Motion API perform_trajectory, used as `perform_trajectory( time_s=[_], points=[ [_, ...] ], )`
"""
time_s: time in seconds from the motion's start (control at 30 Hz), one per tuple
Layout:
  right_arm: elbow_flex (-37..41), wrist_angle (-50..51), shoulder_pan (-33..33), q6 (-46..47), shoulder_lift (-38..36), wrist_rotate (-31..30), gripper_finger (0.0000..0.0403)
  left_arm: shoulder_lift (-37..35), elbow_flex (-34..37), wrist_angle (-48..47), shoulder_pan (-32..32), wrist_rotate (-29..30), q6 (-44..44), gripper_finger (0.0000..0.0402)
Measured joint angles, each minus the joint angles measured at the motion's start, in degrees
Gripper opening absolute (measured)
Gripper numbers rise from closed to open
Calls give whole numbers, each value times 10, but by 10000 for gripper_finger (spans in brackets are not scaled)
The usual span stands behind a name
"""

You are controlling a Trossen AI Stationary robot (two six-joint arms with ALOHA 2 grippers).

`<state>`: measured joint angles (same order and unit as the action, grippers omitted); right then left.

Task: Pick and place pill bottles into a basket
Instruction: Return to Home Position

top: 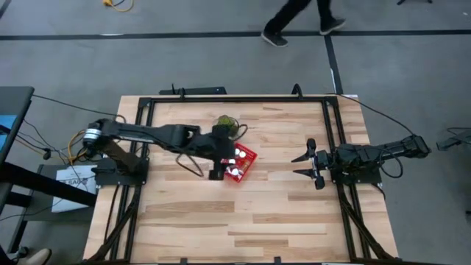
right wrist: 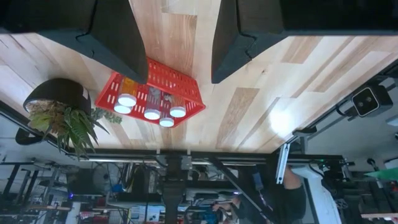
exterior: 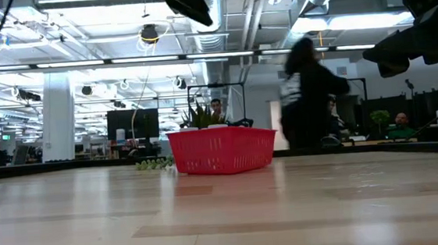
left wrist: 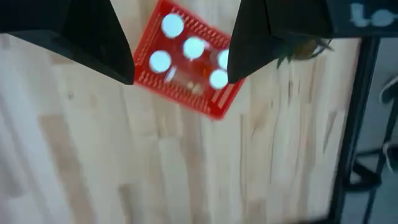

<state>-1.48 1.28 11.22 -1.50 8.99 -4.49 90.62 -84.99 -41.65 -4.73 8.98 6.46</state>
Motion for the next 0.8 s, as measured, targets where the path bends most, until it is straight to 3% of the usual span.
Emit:
perform_trajectory(
  time_s=[0.43, 0.8],
  points=[
    [0, 0, 0, 0, 0, 0, 169, -310, 355, 317, -26, -7, -30, 247],
    [0, 0, 0, 0, 0, 0, 169, -539, 538, 399, -35, -6, -43, 247]
  ],
)
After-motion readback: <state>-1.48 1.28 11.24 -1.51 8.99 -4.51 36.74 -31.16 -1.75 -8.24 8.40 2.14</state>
